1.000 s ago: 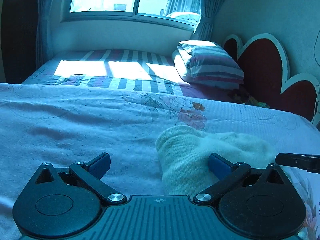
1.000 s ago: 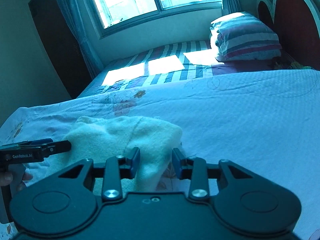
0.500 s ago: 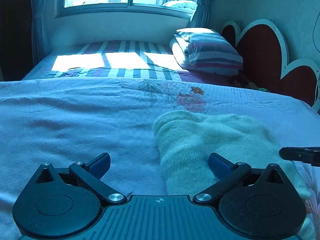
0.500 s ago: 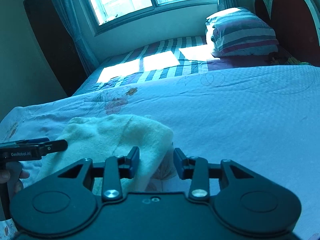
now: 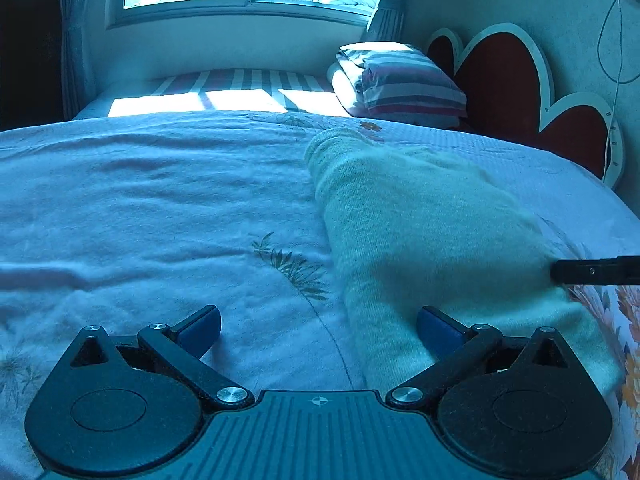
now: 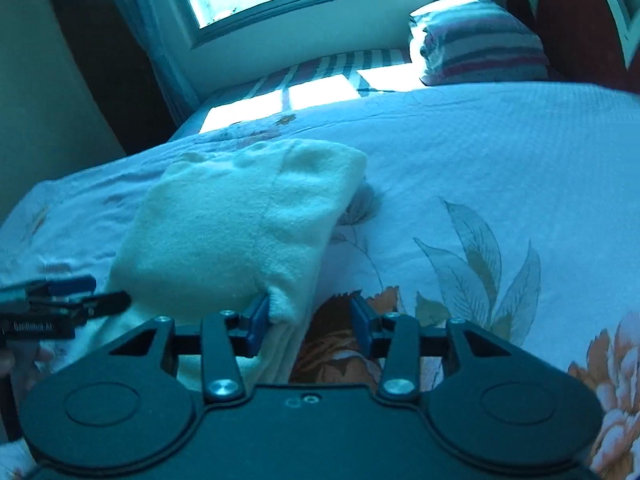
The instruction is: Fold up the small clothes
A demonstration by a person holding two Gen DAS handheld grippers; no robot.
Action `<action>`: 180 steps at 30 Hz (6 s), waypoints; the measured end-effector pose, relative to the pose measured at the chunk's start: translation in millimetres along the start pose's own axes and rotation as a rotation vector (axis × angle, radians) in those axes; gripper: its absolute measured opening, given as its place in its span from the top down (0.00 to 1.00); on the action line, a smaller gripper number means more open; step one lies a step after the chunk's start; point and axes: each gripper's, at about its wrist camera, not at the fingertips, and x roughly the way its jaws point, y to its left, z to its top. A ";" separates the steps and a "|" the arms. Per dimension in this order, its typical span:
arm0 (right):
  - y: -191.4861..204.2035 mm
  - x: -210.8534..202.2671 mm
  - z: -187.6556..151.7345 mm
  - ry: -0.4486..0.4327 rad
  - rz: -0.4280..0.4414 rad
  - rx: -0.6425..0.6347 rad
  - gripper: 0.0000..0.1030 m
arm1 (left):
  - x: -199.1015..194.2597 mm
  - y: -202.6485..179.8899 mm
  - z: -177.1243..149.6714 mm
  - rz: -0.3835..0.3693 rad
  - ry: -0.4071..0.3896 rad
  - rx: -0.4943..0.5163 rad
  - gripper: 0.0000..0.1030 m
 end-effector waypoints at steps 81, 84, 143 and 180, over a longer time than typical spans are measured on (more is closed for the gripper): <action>-65.4 38.7 19.2 0.151 0.520 0.300 0.42 | 101.4 48.3 37.4 -0.712 0.208 -0.358 0.23; -64.0 42.7 22.0 0.157 0.542 0.286 0.44 | 104.6 46.3 40.1 -0.734 0.207 -0.347 0.25; 167.5 -217.7 -5.5 -0.278 0.493 -0.232 0.71 | -214.8 73.1 34.1 -0.609 -0.293 0.013 0.66; 70.0 28.9 -46.4 0.314 0.518 0.239 0.64 | 9.9 115.8 -60.2 -0.591 0.239 -0.447 0.80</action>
